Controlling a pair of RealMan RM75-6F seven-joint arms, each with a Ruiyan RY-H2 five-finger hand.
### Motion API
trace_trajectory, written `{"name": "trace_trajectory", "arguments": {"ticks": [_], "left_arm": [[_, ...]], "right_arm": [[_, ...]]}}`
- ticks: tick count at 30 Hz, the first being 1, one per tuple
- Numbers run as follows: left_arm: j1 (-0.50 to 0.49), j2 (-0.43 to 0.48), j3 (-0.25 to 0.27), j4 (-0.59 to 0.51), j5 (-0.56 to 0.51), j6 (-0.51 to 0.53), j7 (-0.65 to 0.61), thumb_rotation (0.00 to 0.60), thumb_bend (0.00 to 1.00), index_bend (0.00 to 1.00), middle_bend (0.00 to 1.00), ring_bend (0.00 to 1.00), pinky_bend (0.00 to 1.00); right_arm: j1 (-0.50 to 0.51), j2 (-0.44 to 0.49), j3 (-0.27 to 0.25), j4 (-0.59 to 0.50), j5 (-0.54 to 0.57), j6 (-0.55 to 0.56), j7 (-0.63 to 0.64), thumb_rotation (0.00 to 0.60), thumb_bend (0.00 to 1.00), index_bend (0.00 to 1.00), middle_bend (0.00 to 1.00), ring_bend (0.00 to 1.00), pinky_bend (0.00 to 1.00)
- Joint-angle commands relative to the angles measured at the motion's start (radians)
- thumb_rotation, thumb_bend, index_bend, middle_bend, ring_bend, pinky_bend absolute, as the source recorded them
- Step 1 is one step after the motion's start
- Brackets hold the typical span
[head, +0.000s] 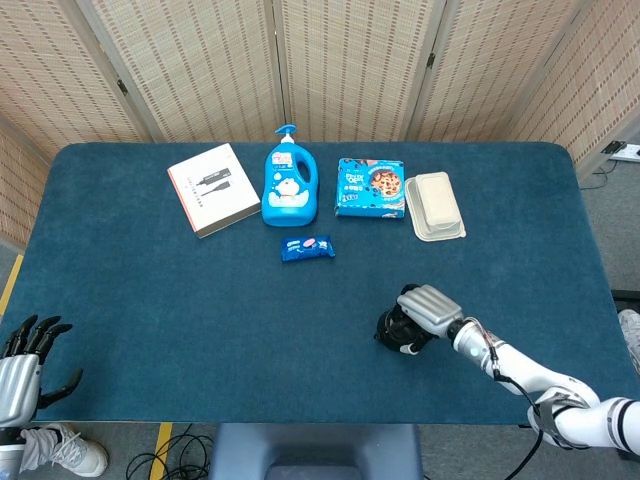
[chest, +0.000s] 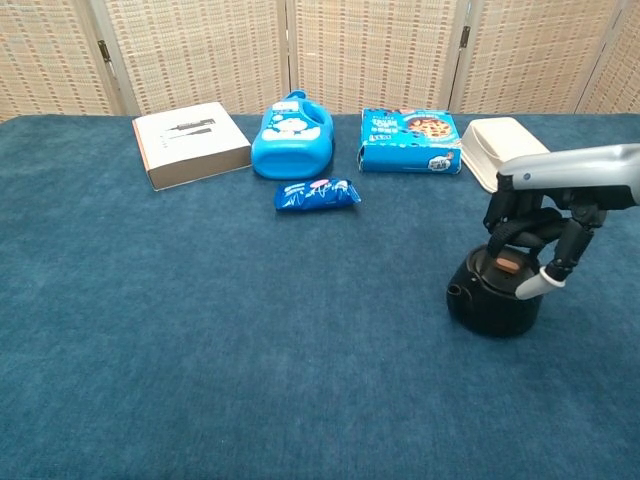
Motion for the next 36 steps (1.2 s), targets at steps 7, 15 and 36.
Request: {"name": "trace_trajectory", "arguments": {"ticks": [7,15,36], "left_arm": [[0.001,0.003,0.003,-0.01,0.004,0.002,0.008,0.6,0.32,0.25,0.17,0.08,0.15],[-0.001,0.003,0.002,-0.013,0.01,0.004,0.009,0.6,0.32,0.25,0.17,0.08,0.15],[-0.011,-0.005,0.0,-0.012,0.014,-0.006,0.01,0.6,0.32,0.25,0.17,0.08,0.15]], "right_arm": [[-0.013,0.031,-0.022,-0.016,-0.078,0.035,0.14,0.6,0.0,0.9,0.98,0.95,0.23],[-0.015,0.056,-0.043,-0.027,-0.13,0.06,0.216,0.6,0.0,0.94,1.0,0.99,0.23],[-0.067,0.124,-0.035,-0.14,0.028,0.136,-0.083,0.46,0.0,0.99,1.0,1.0,0.23]]}}
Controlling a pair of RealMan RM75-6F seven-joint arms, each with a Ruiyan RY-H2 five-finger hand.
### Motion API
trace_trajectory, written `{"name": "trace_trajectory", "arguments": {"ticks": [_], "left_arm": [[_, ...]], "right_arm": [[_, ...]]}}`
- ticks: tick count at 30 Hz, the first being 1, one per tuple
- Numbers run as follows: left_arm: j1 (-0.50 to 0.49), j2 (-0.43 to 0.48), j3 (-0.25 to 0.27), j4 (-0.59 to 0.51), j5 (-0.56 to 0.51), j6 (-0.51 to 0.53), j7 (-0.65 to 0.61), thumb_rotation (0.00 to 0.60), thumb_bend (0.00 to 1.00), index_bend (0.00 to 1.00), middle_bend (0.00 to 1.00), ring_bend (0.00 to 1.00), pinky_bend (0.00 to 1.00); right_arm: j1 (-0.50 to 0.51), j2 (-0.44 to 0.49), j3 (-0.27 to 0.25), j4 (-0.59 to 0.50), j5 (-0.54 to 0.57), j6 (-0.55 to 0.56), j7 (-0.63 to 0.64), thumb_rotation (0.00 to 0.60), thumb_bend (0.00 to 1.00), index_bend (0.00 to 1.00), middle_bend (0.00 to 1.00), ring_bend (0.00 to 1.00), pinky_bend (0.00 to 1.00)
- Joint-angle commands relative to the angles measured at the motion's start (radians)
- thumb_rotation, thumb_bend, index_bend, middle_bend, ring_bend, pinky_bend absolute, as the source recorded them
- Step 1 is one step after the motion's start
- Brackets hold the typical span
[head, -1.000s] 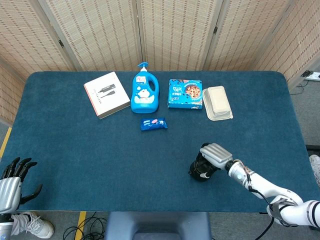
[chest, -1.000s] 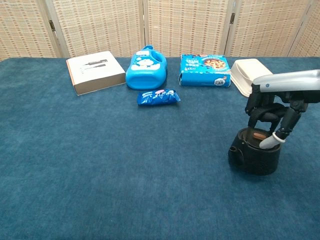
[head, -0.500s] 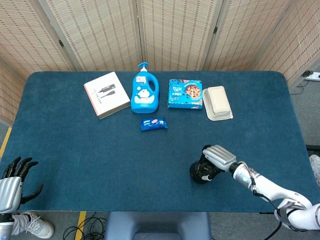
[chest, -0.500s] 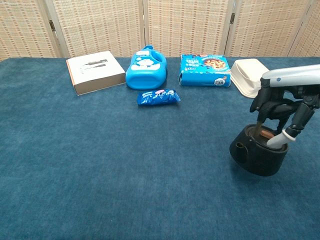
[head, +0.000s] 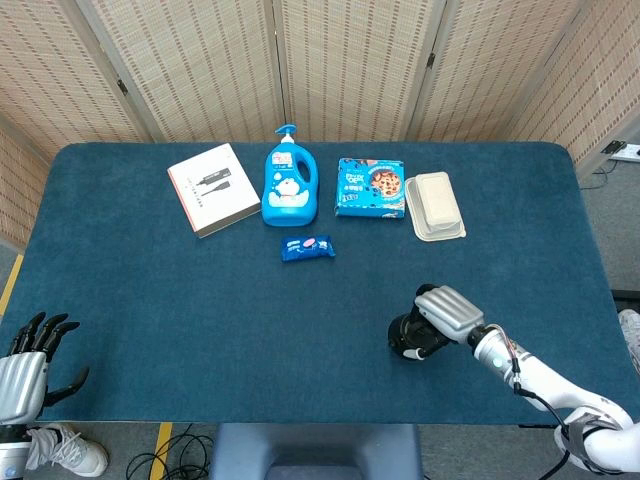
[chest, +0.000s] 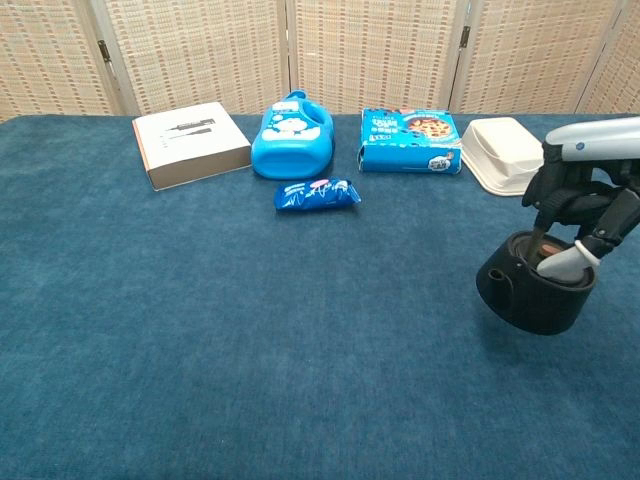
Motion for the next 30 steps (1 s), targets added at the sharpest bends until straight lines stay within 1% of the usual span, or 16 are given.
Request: {"name": "trace_trajectory", "arguments": {"ticks": [1,3,5,8,13,15,20,23,26,28,30], "left_arm": [[-0.002,-0.001,0.0,0.0,0.002,-0.001,0.001,0.6,0.32,0.25,0.17,0.08,0.15],[-0.003,-0.001,0.0,0.0,0.003,-0.002,0.002,0.6,0.32,0.25,0.17,0.08,0.15],[-0.005,-0.001,-0.001,-0.001,0.003,-0.003,0.003,0.6,0.32,0.25,0.17,0.08,0.15],[-0.006,-0.001,-0.001,-0.002,0.004,-0.004,0.003,0.6,0.32,0.25,0.17,0.08,0.15],[-0.005,0.002,0.001,-0.002,0.001,-0.006,0.004,0.6,0.32,0.25,0.17,0.08,0.15],[-0.004,0.002,0.001,-0.002,-0.001,-0.006,0.004,0.6,0.32,0.25,0.17,0.08,0.15],[-0.006,0.003,0.001,-0.003,-0.002,-0.007,0.003,0.6,0.32,0.25,0.17,0.08,0.15],[-0.006,0.004,0.0,-0.002,-0.001,-0.008,0.003,0.6,0.32,0.25,0.17,0.08,0.15],[-0.007,0.002,0.001,-0.001,-0.002,-0.01,0.002,0.6,0.32,0.25,0.17,0.08,0.15],[-0.008,0.001,0.001,0.0,-0.003,-0.011,0.002,0.6,0.32,0.26,0.17,0.08,0.15],[-0.008,-0.001,0.001,0.002,-0.004,-0.012,0.0,0.6,0.32,0.26,0.17,0.08,0.15]], "right_arm": [[-0.014,0.014,0.001,-0.034,0.046,0.015,-0.067,0.46,0.0,1.0,1.0,1.0,0.23],[-0.017,0.021,0.0,-0.046,0.059,0.017,-0.094,0.46,0.0,1.0,1.0,1.0,0.23],[-0.023,0.023,0.0,-0.057,0.071,0.027,-0.12,0.46,0.03,1.0,1.0,1.0,0.23],[-0.03,0.023,0.001,-0.065,0.08,0.037,-0.14,0.459,0.12,1.0,1.0,1.0,0.23],[-0.039,0.023,0.002,-0.069,0.08,0.047,-0.15,0.461,0.32,1.0,1.0,1.0,0.23],[-0.043,0.021,0.002,-0.069,0.077,0.05,-0.151,0.46,0.36,1.0,1.0,1.0,0.24],[-0.052,0.014,0.002,-0.065,0.064,0.065,-0.158,0.459,0.4,1.0,1.0,1.0,0.25],[-0.058,0.011,0.005,-0.066,0.058,0.075,-0.161,0.459,0.43,1.0,1.0,1.0,0.28],[-0.061,0.009,0.008,-0.062,0.052,0.089,-0.18,0.457,0.48,1.0,1.0,1.0,0.31],[-0.064,0.005,0.011,-0.06,0.054,0.1,-0.204,0.454,0.55,1.0,1.0,1.0,0.34],[-0.064,0.002,0.014,-0.06,0.058,0.106,-0.226,0.453,0.57,1.0,1.0,1.0,0.35]]}}
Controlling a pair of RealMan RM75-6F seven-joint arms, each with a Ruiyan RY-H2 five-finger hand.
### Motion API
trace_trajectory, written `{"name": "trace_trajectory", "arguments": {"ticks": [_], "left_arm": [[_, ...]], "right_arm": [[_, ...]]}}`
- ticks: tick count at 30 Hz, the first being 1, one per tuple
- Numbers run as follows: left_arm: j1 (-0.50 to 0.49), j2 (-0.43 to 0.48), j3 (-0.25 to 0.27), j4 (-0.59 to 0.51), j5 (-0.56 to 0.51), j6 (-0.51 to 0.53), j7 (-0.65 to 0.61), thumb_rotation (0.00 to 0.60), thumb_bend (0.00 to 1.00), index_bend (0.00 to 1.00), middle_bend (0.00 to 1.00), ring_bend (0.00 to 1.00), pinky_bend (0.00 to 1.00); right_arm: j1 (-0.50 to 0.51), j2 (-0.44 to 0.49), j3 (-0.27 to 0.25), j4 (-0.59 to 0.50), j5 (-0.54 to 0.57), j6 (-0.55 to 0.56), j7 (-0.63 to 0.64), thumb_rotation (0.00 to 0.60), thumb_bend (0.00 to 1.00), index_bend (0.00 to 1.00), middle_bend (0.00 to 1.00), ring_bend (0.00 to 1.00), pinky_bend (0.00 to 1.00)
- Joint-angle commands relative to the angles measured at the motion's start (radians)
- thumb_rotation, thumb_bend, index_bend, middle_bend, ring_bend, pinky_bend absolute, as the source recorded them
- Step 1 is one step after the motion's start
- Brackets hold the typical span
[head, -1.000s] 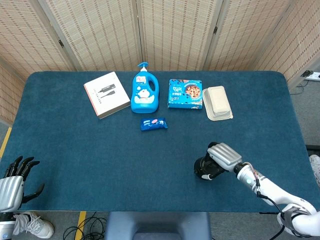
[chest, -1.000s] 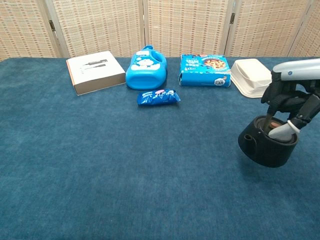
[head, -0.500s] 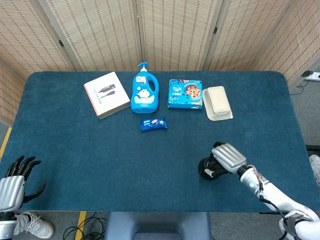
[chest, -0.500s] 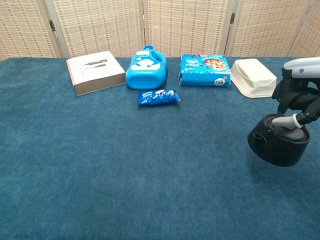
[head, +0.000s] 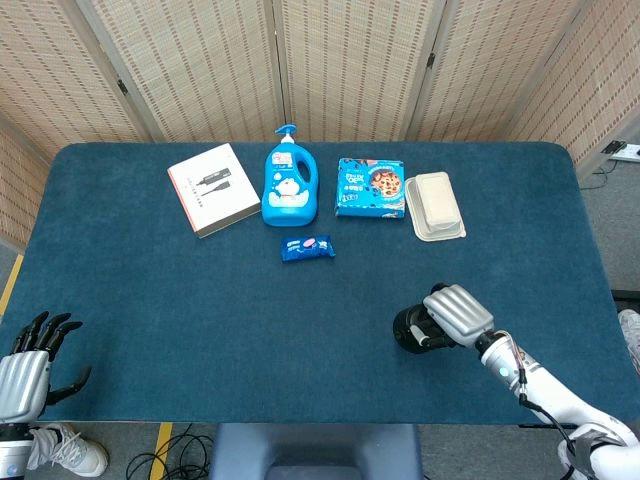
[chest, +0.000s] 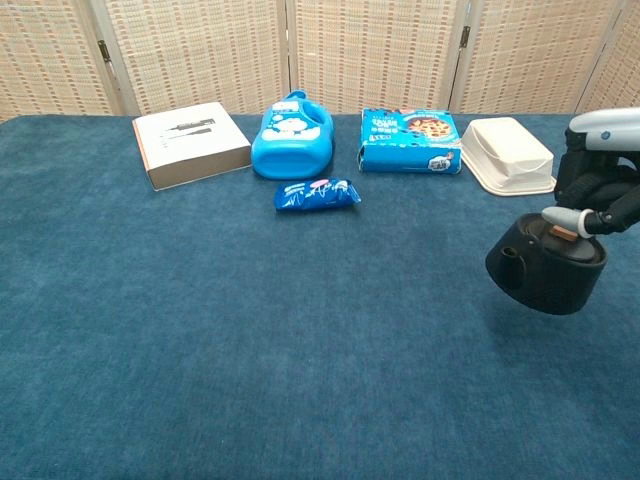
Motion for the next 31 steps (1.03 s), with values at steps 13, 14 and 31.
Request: {"name": "trace_trajectory", "arguments": {"ticks": [13,14,31], "left_arm": [[-0.002,-0.006,0.002,0.006,-0.001,-0.005,-0.003,0.6,0.32,0.26,0.17,0.08,0.15],[-0.002,-0.007,0.002,0.006,-0.001,-0.005,-0.003,0.6,0.32,0.26,0.17,0.08,0.15],[-0.003,-0.011,0.003,0.014,-0.007,-0.011,-0.006,0.6,0.32,0.26,0.17,0.08,0.15]], "right_arm": [[0.058,-0.003,0.024,-0.018,0.099,-0.012,-0.34,0.453,0.57,1.0,1.0,1.0,0.39],[0.064,-0.005,0.026,-0.021,0.111,-0.015,-0.361,0.453,0.57,1.0,1.0,1.0,0.39],[0.103,-0.031,0.027,-0.031,0.215,-0.014,-0.468,0.455,0.56,1.0,1.0,1.0,0.39]]}}
